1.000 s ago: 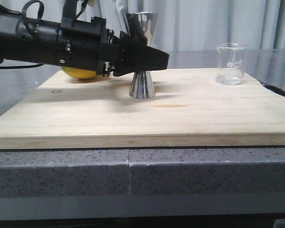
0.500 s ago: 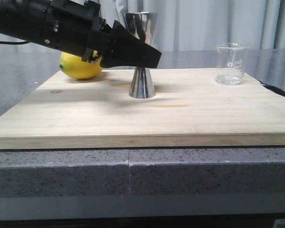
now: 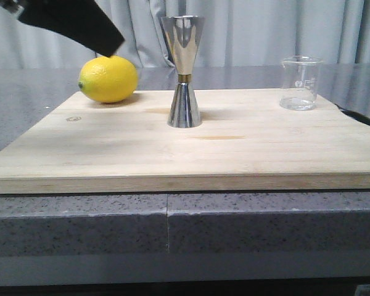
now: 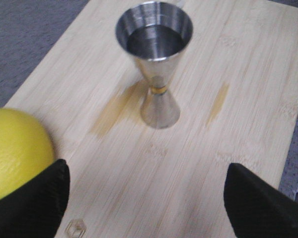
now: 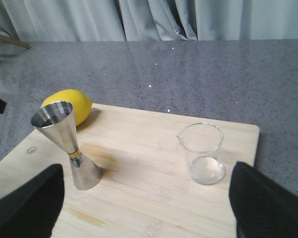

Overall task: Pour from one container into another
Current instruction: 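Open the left gripper and pull it back from the jigger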

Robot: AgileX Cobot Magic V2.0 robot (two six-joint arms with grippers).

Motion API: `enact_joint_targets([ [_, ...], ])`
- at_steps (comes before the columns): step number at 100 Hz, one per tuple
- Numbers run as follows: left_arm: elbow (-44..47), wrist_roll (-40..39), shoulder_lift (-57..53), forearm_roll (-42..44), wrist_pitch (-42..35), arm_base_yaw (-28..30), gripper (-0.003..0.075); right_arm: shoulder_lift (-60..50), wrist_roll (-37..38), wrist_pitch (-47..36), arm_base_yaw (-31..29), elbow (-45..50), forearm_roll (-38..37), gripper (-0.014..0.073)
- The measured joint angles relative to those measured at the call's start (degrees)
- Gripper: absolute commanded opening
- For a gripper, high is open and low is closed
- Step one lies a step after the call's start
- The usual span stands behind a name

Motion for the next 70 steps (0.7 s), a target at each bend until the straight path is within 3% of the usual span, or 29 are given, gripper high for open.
enact_joint_targets([
  [15, 0.00, -18.45, -8.12, 14.39, 0.00, 0.00, 0.0571, 0.00, 2.03, -0.14, 0.00, 0.00, 0.00, 0.0608],
  [43, 1.26, -50.90, -21.30, 38.12, 3.61, 0.00, 0.0472, 0.00, 6.16, 0.54, 0.00, 0.00, 0.00, 0.0608],
  [60, 6.66, -64.68, -28.79, 46.14, 4.05, 0.00, 0.0459, 0.00, 8.63, 2.07, 0.00, 0.00, 0.00, 0.0608],
  [70, 9.99, -68.73, -32.97, 48.52, 4.05, 0.00, 0.0442, 0.00, 9.46, 2.29, 0.00, 0.00, 0.00, 0.0608],
])
